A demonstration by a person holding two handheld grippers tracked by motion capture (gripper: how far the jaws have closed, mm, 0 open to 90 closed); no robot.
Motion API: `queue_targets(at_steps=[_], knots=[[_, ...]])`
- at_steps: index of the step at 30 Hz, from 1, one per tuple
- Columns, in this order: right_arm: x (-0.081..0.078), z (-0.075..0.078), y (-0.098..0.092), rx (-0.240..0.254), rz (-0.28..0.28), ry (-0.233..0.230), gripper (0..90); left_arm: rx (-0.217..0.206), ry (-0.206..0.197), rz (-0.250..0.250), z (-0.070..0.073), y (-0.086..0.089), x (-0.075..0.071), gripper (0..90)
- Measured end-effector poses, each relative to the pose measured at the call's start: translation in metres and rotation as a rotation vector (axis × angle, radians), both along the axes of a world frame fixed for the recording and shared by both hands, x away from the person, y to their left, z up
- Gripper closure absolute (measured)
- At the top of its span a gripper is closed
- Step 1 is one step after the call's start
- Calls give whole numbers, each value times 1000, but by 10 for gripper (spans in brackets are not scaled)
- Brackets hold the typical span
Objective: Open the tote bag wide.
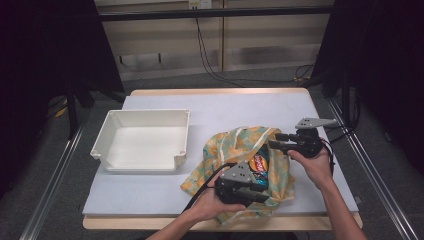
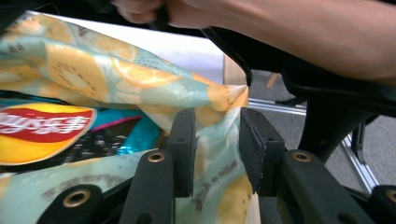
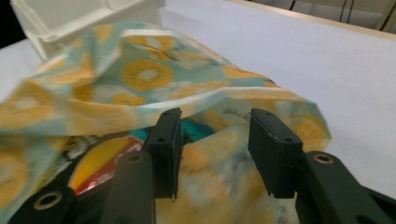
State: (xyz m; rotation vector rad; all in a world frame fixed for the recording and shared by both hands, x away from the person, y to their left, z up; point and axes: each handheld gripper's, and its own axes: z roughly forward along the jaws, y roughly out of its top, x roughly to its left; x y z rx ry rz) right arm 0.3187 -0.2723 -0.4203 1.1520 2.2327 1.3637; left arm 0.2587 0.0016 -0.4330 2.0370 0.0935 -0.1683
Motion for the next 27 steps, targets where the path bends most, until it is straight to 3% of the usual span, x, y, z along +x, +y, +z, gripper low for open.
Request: queue_targets(at_steps=[2,9,12,14,16,18,22,27], knots=[[-9,5,0,17,0,-12,518,-9,4,23,4,5,4,673],[-37,12,7,1,35,-9,503,-46,9,80,13,18,20,703],[-49,12,12,-2,33,-2,461,-41,-4,124,12,20,29,706],[-56,9,16,-13,40,6,442,-43,15,159,8,21,37,704],[-63,6,20,-20,45,15,411,-36,26,181,3,22,42,704],[-69,2,25,-42,54,24,389,2,10,188,-3,20,43,697],[-77,-6,30,-76,55,34,371,49,-4,171,-13,17,40,675],[-79,-20,28,-96,35,55,372,59,-21,166,-14,18,36,659]])
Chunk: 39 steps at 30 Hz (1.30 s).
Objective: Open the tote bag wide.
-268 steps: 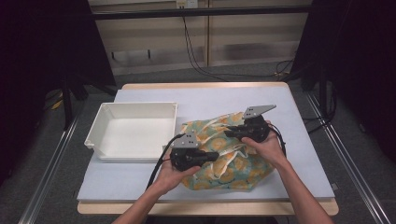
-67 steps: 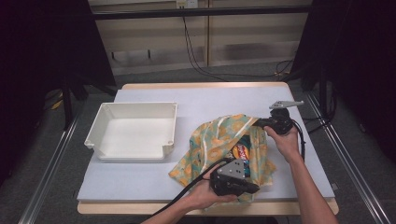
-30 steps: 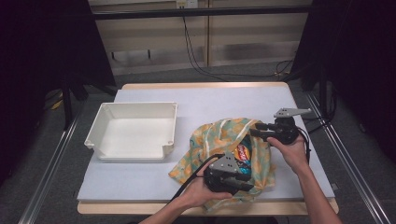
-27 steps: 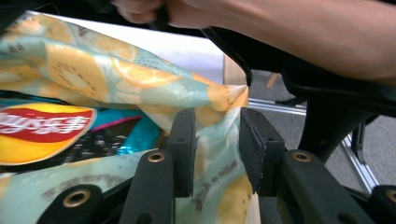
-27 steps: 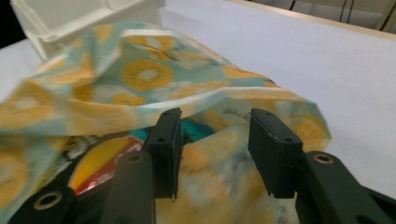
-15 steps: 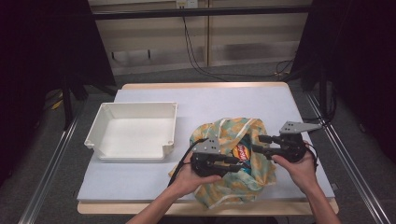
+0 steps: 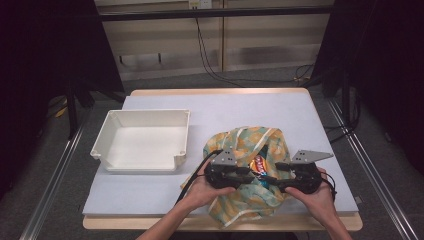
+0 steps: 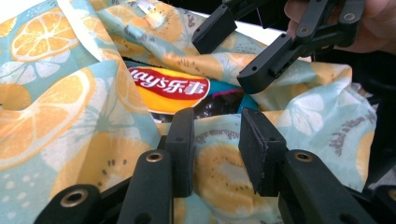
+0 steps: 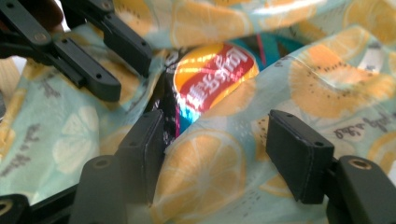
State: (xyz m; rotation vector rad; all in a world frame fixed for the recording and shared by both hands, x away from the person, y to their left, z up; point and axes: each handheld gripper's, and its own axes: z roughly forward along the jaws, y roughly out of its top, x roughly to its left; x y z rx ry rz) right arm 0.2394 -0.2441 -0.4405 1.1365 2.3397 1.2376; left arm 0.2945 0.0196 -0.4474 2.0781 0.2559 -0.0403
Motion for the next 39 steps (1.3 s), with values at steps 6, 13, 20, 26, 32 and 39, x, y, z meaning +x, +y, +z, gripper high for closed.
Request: queue_targets(at_steps=[6,13,20,26,32,39], knots=[[-5,-8,-3,-30,5,9,537,0,14,-2,-2,4,-2,651],[-14,-10,-17,-15,-18,28,760,6,7,3,0,8,-6,632],[-24,-15,-25,-2,-44,42,870,14,8,-3,1,11,-11,620],[-37,-17,-34,-7,-89,19,864,8,8,-4,6,13,-11,614],[-46,-23,-35,-22,-92,12,738,-40,-4,-33,29,2,-11,617],[-48,-24,-31,-16,-71,-2,595,27,8,-72,39,-41,-1,649]])
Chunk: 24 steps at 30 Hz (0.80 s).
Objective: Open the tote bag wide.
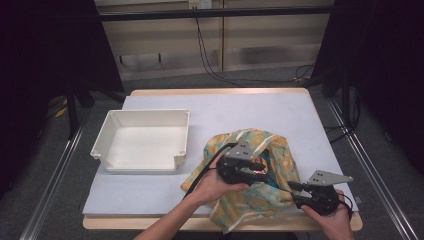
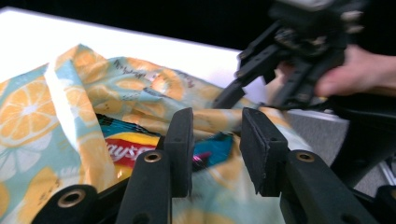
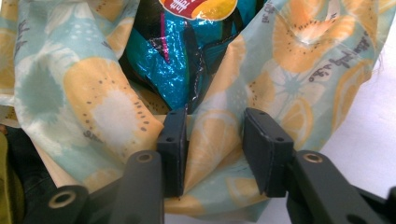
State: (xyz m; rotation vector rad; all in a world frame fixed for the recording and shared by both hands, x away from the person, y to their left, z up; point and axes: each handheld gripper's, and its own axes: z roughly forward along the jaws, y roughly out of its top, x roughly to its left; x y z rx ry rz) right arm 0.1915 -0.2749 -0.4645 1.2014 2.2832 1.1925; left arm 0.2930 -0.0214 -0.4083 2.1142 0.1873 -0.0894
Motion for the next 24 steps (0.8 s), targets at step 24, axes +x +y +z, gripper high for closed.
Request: queue_targets(at_steps=[24], knots=[[3,-7,0,-3,15,5,370,276,-190,-83,-33,-27,-13,509]])
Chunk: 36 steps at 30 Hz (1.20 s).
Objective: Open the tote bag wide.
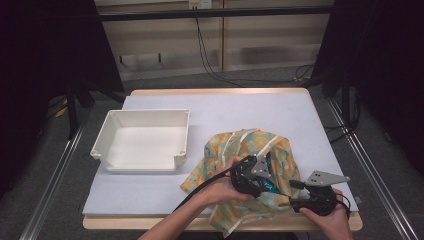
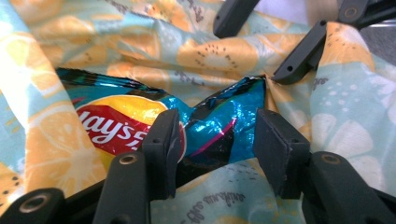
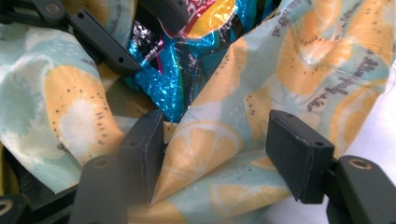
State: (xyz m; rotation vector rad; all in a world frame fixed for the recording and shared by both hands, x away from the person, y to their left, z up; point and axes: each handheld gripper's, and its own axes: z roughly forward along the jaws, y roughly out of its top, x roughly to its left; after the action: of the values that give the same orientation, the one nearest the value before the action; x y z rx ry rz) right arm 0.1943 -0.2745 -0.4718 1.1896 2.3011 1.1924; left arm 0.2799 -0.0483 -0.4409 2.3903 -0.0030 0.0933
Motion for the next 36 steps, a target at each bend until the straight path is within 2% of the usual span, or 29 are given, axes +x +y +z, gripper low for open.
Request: queue_targets(at_steps=[3,5,7,9,12,14,16,18,20,22,28,30,31,33,34,35,36], knots=[[-1,0,0,1,6,-5,357,41,-33,-12,0,-4,-2,502],[-2,0,0,1,8,-1,353,65,-40,-27,-1,-8,-4,446],[-2,0,0,-2,9,-5,350,80,-58,-28,-1,-11,-6,447],[-2,0,-1,0,6,-6,349,70,-61,-20,-2,-12,-6,447],[-1,-1,-1,2,8,-2,344,83,-56,-27,-2,-13,-6,446],[0,-2,-1,0,9,1,341,102,-82,-44,-3,-15,-10,446],[0,-2,0,-3,12,6,338,103,-86,-43,-6,-18,-12,442],[0,-2,1,-6,15,5,336,130,-130,-48,-11,-22,-16,417],[0,-2,1,-4,23,7,331,136,-135,-49,-12,-24,-19,409],[-1,-3,2,-7,20,5,331,133,-148,-38,-14,-26,-19,457],[0,-4,0,-4,20,13,332,108,-92,-9,-12,-22,-9,650],[0,-5,0,-4,17,18,333,85,-52,10,-11,-19,-6,705],[1,-5,0,-4,16,20,343,76,-43,16,-10,-18,-4,729],[1,-6,0,-4,16,22,357,47,-12,23,-8,-14,-1,784],[2,-6,0,-2,16,26,376,20,1,27,-7,-12,0,843],[2,-6,1,-2,15,25,390,2,21,36,-5,-9,3,866],[2,-6,1,0,17,27,402,-14,24,42,-3,-5,5,881]])
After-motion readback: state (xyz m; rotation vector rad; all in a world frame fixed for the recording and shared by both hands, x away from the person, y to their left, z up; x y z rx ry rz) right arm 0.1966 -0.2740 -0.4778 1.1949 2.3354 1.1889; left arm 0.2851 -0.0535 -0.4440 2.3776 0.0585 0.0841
